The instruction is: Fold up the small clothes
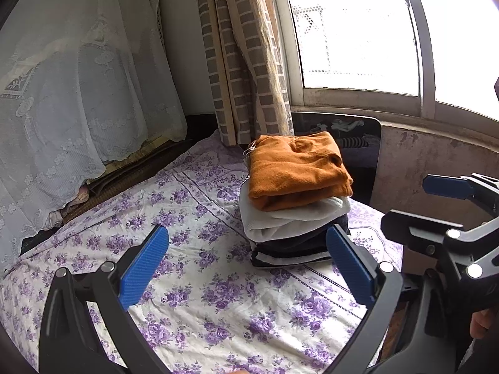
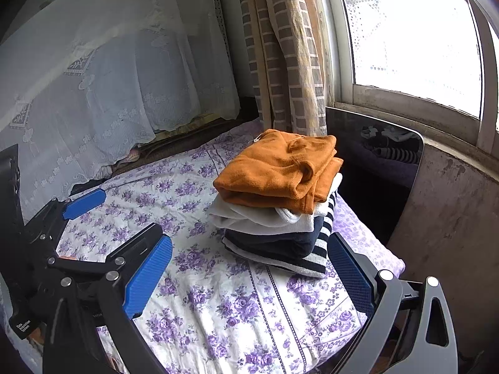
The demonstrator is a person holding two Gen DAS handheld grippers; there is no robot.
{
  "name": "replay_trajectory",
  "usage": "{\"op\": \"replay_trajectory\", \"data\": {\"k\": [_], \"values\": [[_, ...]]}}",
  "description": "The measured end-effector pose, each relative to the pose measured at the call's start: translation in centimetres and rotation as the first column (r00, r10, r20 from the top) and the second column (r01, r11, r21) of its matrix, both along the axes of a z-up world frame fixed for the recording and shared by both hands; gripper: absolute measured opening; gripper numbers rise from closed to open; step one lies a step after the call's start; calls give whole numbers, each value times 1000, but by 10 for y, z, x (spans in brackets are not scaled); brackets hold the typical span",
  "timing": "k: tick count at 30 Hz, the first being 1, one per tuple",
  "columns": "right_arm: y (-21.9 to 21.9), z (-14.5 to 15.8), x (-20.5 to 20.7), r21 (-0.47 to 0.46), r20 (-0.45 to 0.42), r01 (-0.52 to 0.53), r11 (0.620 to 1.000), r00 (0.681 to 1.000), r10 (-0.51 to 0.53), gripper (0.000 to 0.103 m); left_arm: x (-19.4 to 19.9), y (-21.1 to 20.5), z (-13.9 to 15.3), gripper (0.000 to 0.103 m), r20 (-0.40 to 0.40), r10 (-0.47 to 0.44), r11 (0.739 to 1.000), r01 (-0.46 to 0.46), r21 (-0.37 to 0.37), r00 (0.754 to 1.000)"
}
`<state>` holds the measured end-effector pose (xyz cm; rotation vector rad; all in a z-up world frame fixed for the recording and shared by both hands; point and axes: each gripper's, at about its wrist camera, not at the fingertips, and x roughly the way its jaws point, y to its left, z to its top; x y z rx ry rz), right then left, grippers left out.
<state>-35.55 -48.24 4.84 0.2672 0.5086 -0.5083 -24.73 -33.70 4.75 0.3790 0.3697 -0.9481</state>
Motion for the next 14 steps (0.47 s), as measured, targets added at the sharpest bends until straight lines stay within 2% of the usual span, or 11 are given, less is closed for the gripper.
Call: {"op": "replay_trajectory", "data": {"k": [2, 6, 9, 14], "values": [[0, 0, 0, 3, 1, 0, 1000, 1000, 0, 100, -1, 0, -1, 98, 14, 4, 1000, -4, -4, 1000], [0, -1, 0, 6, 5, -1, 1000, 1000, 1, 100, 5, 0, -1, 98, -24, -1, 1000, 1, -13, 1000], [-1, -1, 0, 8, 4, -1, 1000, 1000, 1, 100, 5, -1, -1, 98, -15, 17, 1000, -17, -4, 1000], [-1, 0, 0, 6, 4, -2, 1000, 1000, 1, 100, 1, -3, -1, 98, -13, -6, 1000, 6, 0, 1000]]}}
